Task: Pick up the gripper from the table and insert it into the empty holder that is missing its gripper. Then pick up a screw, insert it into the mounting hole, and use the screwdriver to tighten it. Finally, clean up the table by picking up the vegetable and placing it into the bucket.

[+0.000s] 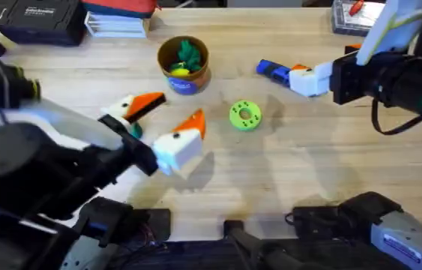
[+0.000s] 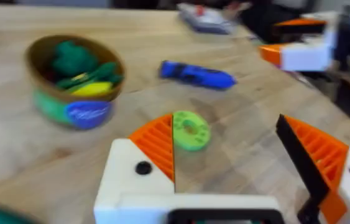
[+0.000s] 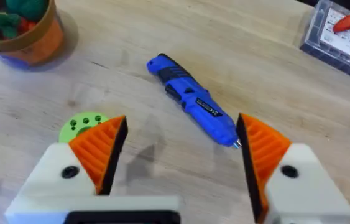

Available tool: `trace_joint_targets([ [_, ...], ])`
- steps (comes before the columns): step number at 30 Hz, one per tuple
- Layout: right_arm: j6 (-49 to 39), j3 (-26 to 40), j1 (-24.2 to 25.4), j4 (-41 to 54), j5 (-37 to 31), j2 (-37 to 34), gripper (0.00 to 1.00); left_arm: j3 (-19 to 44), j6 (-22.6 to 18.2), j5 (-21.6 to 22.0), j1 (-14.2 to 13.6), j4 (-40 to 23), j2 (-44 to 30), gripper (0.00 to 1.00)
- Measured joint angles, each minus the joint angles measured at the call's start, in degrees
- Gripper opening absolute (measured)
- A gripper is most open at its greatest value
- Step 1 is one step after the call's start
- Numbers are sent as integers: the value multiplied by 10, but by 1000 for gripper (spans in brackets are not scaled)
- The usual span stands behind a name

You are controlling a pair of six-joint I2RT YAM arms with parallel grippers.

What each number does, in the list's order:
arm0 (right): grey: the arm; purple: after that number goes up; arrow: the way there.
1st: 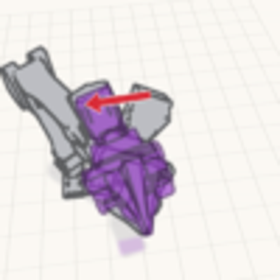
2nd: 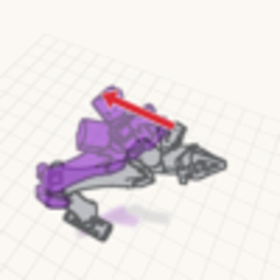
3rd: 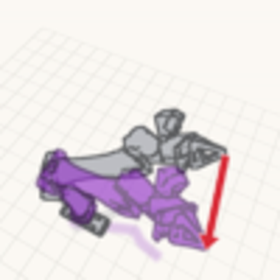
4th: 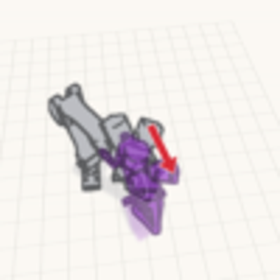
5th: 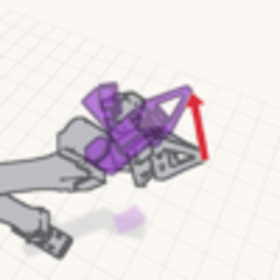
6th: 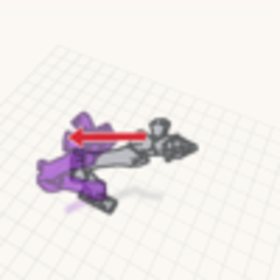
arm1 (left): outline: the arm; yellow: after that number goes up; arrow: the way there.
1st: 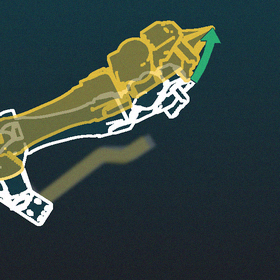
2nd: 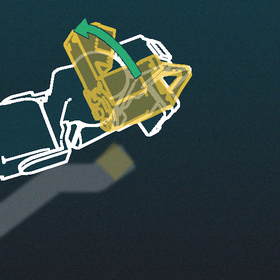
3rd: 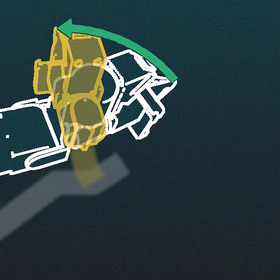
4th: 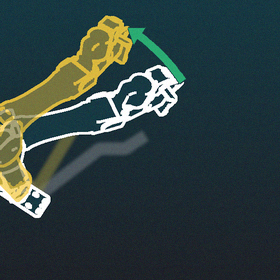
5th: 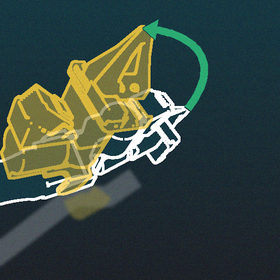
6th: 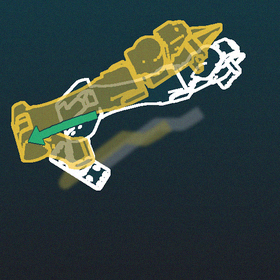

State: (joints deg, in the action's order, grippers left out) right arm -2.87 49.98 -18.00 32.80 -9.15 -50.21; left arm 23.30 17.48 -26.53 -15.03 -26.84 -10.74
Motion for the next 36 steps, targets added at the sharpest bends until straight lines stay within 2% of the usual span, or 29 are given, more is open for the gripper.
trace_joint_targets([
  [7, 4, 0, 0, 0, 0, 0, 994, 175, 8, 191, 1, -188, -219, 985],
  [10, 4, 0, 0, 0, 0, 0, 994, 216, 13, 235, 11, -225, -320, 985],
  [13, 4, 0, 0, 0, 0, 0, 994, 239, 31, 247, 33, -229, -409, 985],
  [16, 4, 0, 0, 8, 0, 0, 994, 247, 69, 246, 62, -235, -469, 985],
  [22, 4, 0, 0, 41, 0, 0, 994, 248, 139, 246, 133, -274, -540, 985],
  [27, 4, 0, 0, 50, 0, 0, 994, 249, 173, 246, 186, -276, -591, 985],
  [30, 4, 0, 0, 50, 0, 0, 994, 249, 182, 246, 201, -273, -632, 985],
  [34, 4, 0, 0, 50, 0, 0, 994, 250, 186, 246, 202, -258, -691, 987],
  [35, 4, 0, 0, 50, 0, 0, 994, 250, 189, 246, 202, -254, -703, 976],
  [36, 4, 0, 0, 50, 0, 0, 994, 250, 188, 246, 202, -252, -714, 922],
])
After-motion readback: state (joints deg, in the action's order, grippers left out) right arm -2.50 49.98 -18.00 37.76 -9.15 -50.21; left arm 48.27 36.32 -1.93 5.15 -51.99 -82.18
